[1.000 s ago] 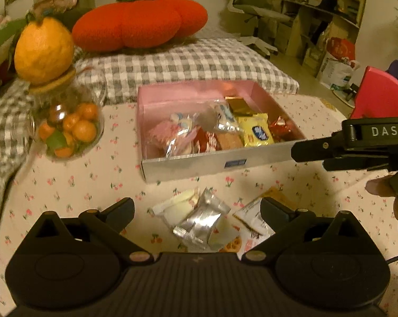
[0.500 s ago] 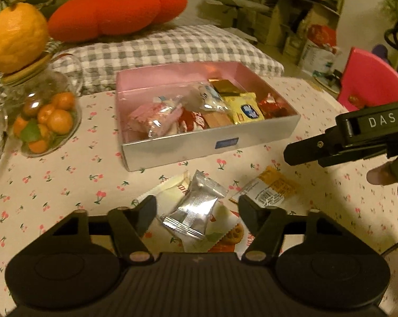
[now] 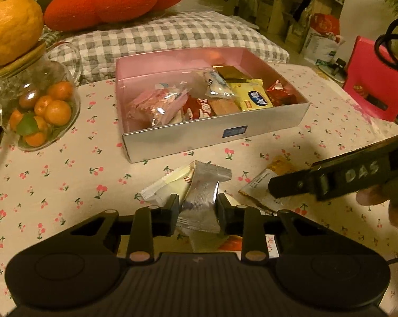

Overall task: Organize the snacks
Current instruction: 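Grasp silver packet with left tool while right tool grasps orange biscuit packet, then carry silver packet with left tool while right tool carries orange packet to the box, then open both tools over the box and withdraw them, then grasp white cream packet with left tool while right tool grasps orange biscuit packet, then carry white packet with left tool while right tool carries orange packet into the box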

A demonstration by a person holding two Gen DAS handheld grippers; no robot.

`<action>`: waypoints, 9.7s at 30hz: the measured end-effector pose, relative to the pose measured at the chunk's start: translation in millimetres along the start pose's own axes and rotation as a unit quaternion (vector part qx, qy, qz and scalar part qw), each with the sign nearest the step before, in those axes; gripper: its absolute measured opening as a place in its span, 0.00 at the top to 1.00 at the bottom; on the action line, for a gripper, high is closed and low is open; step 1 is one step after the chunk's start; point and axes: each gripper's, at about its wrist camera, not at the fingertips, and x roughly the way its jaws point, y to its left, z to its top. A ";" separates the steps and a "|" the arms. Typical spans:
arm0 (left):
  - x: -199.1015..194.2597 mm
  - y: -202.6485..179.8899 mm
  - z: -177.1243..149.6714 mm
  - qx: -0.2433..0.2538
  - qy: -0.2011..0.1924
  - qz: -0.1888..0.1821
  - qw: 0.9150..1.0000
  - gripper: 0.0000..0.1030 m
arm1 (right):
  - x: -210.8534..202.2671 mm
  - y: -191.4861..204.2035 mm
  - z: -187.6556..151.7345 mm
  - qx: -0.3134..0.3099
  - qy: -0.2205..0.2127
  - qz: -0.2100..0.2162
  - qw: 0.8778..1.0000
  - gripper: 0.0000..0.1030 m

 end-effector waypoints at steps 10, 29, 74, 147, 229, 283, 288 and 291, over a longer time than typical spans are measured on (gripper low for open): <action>-6.1 14.1 -2.5 -0.028 0.007 0.000 1.000 0.75 | 11.5 20.7 -4.0 -0.079 -0.015 -0.040 0.996 0.14; -11.3 15.3 -0.4 -0.063 0.011 -0.021 0.998 0.76 | -0.7 16.6 -2.6 -0.100 -0.005 -0.036 0.994 0.83; -39.0 20.0 32.5 -0.177 -0.066 -0.069 0.980 0.76 | -53.9 -36.3 47.0 0.114 -0.100 0.129 0.980 0.86; -21.6 2.4 63.6 -0.133 -0.054 0.048 0.988 0.18 | -59.5 -29.2 41.8 0.067 -0.092 0.123 0.986 0.26; -11.7 49.6 -22.0 -0.134 0.056 0.084 0.986 0.56 | 15.6 64.3 -42.7 -0.295 -0.040 0.034 0.954 0.25; -22.9 44.4 63.6 -0.223 -0.054 0.022 0.973 0.56 | -35.2 -37.4 67.7 0.094 -0.152 0.141 0.974 0.61; -1.3 36.3 86.4 -0.208 -0.048 0.025 0.977 0.56 | -23.1 -53.5 71.8 0.130 -0.151 0.139 0.970 0.61; 9.0 29.9 98.1 -0.195 -0.049 0.026 0.979 0.56 | -16.3 -62.8 73.0 0.145 -0.145 0.139 0.969 0.61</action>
